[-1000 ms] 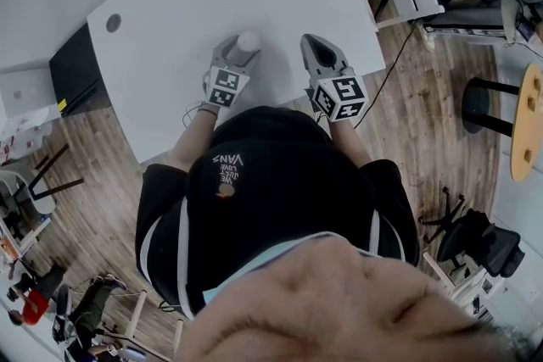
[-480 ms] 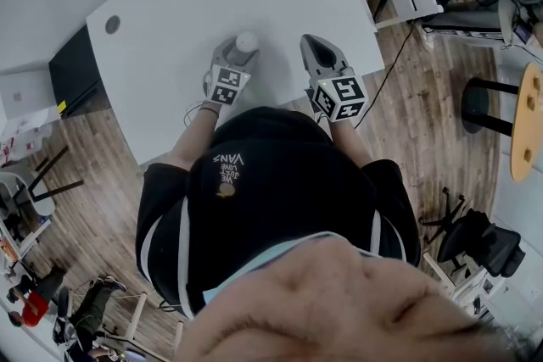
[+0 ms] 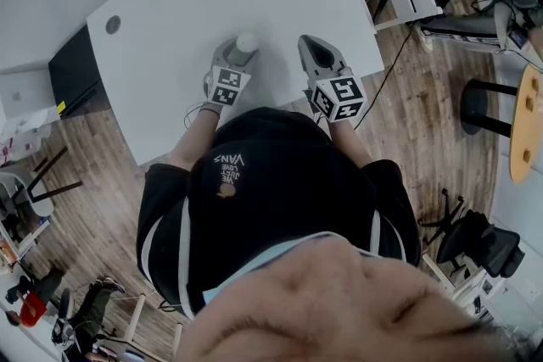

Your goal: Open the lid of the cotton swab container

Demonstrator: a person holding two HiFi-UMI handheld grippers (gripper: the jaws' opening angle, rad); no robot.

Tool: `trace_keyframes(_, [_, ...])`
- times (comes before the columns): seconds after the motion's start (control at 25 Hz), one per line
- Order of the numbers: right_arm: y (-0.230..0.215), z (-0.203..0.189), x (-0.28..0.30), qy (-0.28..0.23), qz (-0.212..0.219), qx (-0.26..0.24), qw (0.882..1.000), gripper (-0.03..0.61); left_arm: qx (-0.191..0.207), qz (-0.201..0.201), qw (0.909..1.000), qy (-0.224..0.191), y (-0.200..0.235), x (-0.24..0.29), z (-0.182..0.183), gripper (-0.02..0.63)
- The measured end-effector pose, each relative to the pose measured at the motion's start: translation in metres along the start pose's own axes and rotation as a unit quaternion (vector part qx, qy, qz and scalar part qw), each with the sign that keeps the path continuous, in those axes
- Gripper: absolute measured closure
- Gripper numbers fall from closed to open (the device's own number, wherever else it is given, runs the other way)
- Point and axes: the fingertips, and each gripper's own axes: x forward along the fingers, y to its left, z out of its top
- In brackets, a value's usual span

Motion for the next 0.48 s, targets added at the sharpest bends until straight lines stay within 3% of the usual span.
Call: trace_keyframes(0.48, [0.015, 0.005, -0.003, -0.008, 0.006, -0.005, 1.000, 0.565, 0.003, -0.016, 0.9995, -0.026, -0.002, -0.019, 0.021, 0.354])
